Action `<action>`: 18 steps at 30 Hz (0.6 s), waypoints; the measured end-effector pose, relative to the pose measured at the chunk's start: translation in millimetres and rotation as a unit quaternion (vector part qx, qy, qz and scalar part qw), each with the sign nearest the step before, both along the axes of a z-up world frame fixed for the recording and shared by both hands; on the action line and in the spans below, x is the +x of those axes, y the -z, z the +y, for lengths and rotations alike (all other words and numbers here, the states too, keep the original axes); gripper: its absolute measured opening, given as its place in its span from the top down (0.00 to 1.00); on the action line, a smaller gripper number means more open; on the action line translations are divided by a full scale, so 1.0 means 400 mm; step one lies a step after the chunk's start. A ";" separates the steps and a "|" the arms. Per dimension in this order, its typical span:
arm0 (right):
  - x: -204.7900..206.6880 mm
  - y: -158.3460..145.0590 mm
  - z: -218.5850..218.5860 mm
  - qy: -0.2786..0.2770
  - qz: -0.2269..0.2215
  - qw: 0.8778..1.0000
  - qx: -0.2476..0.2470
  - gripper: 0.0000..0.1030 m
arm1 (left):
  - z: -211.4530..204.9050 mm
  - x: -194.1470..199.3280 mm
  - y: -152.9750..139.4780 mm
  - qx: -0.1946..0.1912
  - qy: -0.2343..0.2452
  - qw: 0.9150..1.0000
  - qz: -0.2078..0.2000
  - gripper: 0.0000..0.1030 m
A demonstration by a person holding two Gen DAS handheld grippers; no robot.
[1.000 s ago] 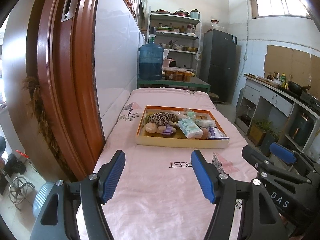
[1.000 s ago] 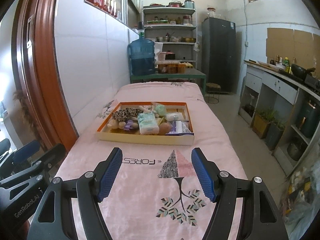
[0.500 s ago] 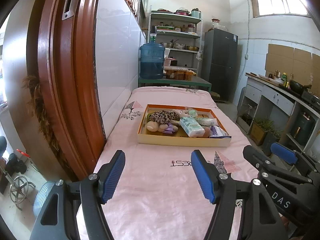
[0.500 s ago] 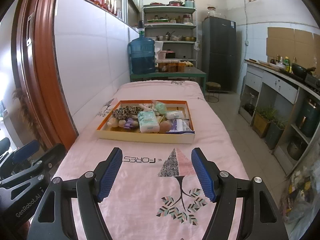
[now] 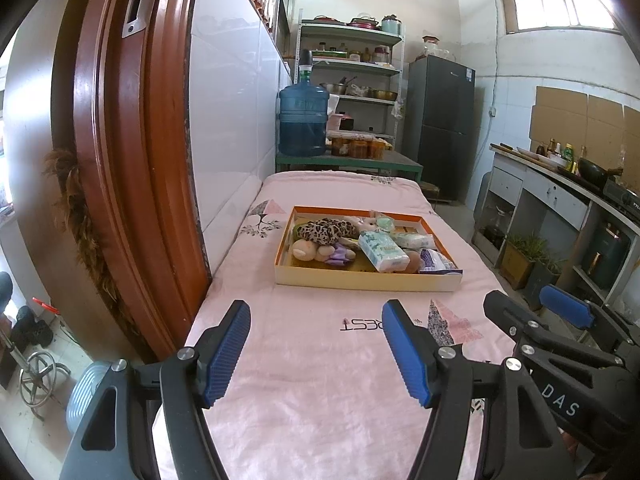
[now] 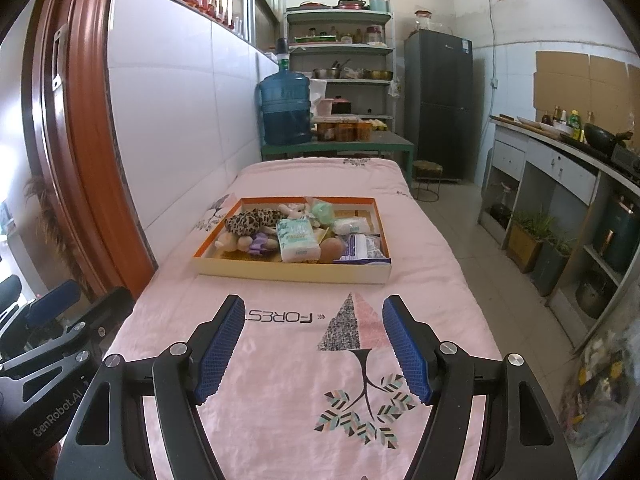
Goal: Organize soft objects
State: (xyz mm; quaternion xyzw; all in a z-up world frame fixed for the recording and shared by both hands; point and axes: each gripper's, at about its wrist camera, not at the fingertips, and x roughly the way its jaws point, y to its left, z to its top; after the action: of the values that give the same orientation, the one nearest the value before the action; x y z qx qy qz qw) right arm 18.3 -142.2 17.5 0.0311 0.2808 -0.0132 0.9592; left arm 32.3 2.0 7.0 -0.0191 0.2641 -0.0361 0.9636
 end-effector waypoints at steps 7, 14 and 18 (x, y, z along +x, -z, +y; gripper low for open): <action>0.002 0.001 0.001 -0.001 0.001 1.000 0.001 0.29 | -0.001 0.000 0.007 0.000 0.001 1.000 0.002 0.34; 0.002 0.002 0.000 -0.001 0.001 1.000 0.001 0.29 | -0.001 0.001 0.007 0.000 0.001 1.000 0.002 0.34; 0.002 0.002 0.000 -0.001 0.001 1.000 0.001 0.29 | -0.001 0.001 0.009 0.000 0.001 1.000 0.002 0.34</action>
State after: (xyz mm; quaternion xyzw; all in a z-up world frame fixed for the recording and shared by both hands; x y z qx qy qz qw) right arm 19.0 -142.1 16.7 0.0319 0.2820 -0.0124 0.9588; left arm 32.7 1.8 3.6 -0.0190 0.2661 -0.0373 0.9630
